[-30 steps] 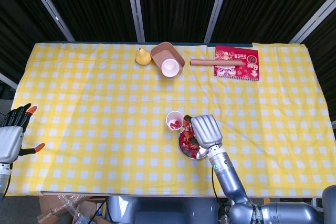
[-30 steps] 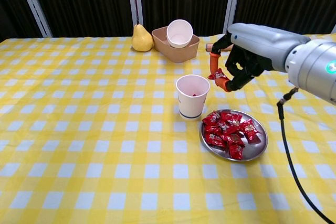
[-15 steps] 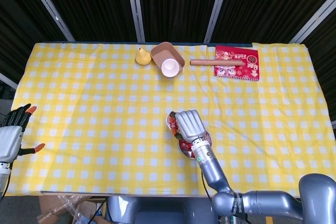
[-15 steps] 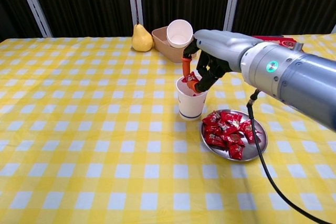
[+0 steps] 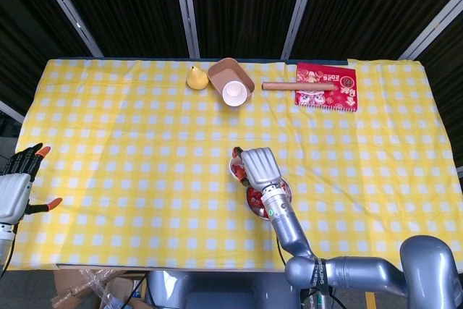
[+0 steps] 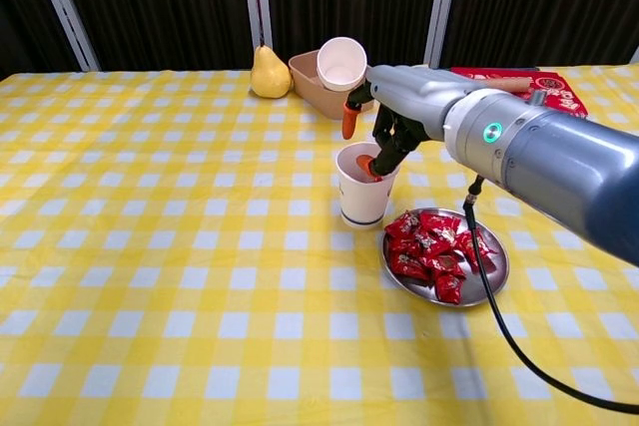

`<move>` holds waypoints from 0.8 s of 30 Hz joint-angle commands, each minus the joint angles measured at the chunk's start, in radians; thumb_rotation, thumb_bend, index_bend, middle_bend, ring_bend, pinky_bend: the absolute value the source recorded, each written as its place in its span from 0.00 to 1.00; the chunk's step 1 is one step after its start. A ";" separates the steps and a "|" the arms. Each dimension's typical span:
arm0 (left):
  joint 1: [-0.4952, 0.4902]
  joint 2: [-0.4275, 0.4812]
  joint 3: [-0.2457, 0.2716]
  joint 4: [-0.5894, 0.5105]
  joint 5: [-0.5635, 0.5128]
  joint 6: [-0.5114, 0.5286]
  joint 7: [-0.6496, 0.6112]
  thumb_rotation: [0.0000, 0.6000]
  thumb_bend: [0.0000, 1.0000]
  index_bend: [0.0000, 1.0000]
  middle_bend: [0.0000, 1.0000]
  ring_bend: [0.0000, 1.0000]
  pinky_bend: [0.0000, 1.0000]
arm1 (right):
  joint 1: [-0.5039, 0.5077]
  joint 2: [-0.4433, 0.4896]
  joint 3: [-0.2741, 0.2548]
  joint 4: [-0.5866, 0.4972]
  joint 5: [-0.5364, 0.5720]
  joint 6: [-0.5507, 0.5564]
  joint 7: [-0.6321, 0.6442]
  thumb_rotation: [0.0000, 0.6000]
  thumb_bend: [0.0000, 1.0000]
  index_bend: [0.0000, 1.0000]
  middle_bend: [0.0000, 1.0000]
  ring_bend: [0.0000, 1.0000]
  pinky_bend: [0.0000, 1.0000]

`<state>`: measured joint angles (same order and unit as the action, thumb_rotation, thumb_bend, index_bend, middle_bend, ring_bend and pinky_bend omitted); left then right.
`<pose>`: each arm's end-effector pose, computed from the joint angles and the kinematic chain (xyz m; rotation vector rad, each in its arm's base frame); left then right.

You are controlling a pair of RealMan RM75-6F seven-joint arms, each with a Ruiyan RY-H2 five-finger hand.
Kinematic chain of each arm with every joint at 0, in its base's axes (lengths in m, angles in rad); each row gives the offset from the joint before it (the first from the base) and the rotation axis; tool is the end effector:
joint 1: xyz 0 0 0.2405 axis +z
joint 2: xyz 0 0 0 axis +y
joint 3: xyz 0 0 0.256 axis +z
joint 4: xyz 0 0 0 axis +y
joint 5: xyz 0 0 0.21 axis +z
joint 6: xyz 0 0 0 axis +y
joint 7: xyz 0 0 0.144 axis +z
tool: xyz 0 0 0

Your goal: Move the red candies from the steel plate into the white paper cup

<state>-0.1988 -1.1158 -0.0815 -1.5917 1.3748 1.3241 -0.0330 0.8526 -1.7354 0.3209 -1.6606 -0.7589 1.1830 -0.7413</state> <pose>-0.3146 0.2230 0.1528 -1.3990 -0.9954 -0.8683 -0.0584 -0.3296 -0.0395 1.7272 -1.0352 0.9582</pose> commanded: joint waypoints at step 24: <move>0.012 -0.015 0.001 0.008 0.024 0.044 0.019 1.00 0.00 0.00 0.00 0.00 0.00 | -0.193 0.143 -0.253 -0.249 -0.133 0.144 0.025 1.00 0.42 0.33 0.85 0.92 0.95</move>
<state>-0.1871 -1.1299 -0.0802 -1.5839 1.3992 1.3676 -0.0145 0.6668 -1.5955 0.0760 -1.9080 -0.8907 1.3277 -0.7177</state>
